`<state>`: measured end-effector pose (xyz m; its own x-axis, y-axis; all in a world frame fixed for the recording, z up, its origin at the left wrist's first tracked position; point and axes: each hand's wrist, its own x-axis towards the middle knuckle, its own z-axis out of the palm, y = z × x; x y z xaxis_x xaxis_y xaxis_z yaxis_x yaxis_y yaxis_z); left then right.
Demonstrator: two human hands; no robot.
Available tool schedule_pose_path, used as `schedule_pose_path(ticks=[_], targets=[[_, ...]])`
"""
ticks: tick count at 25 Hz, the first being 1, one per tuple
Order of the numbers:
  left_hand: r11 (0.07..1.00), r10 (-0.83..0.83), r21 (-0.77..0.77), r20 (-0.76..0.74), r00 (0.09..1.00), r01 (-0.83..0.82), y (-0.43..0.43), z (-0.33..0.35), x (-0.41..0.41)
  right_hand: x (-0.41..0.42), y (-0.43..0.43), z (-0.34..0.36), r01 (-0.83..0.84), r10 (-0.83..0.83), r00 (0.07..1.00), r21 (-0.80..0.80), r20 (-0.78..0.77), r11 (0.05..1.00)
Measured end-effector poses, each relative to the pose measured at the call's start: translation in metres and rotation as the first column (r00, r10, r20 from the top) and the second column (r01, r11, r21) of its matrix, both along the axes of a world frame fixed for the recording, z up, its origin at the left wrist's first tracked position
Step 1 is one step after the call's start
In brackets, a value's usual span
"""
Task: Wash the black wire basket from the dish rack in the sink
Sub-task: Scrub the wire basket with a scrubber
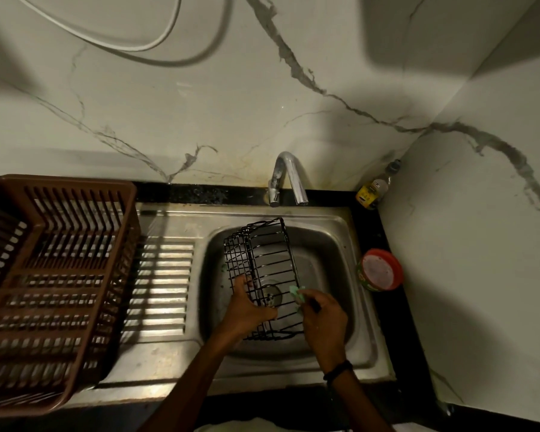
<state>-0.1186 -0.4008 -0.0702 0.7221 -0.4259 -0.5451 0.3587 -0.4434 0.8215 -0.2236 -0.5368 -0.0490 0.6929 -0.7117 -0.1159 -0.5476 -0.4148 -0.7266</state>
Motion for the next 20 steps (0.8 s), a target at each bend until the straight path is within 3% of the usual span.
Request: schedule_pose_path(ticks=[3, 7, 10, 11, 14, 15, 18, 20], targets=[[0.998, -0.053, 0.024, 0.016, 0.998, 0.052, -0.004, -0.001, -0.005, 0.034, 0.002, 0.021, -0.049, 0.065, 0.983, -0.096, 0.170, 0.994], [0.990, -0.132, 0.066, 0.056, 0.990, 0.129, -0.004, 0.002, -0.005, 0.070, -0.004, 0.017, -0.221, 0.279, 0.936, -0.259, 0.214, 0.940], [0.992, -0.110, 0.071, 0.065, 0.992, 0.105, -0.002, 0.003, -0.004, 0.069, -0.026, 0.001, 0.002, 0.039, 0.974, -0.180, 0.222, 0.984], [0.991, -0.119, 0.072, 0.071, 0.990, 0.114, -0.003, 0.003, -0.004, 0.069, -0.022, 0.000, 0.007, 0.031, 0.971, -0.160, 0.236, 0.987], [0.985, -0.167, 0.055, 0.087, 0.982, 0.162, -0.007, 0.001, -0.007, 0.072, 0.008, 0.010, -0.208, 0.287, 0.915, -0.277, 0.284, 0.938], [0.984, -0.176, 0.051, 0.084, 0.981, 0.172, -0.007, 0.002, -0.007, 0.074, 0.007, 0.009, -0.207, 0.293, 0.909, -0.286, 0.298, 0.935], [0.987, -0.151, 0.056, 0.064, 0.986, 0.148, -0.004, 0.001, -0.007, 0.076, -0.014, 0.008, 0.033, -0.006, 0.960, -0.090, 0.279, 0.995], [0.987, -0.149, 0.062, 0.075, 0.986, 0.145, -0.002, 0.000, -0.006, 0.077, -0.012, 0.007, -0.053, 0.093, 0.956, -0.150, 0.277, 0.987]])
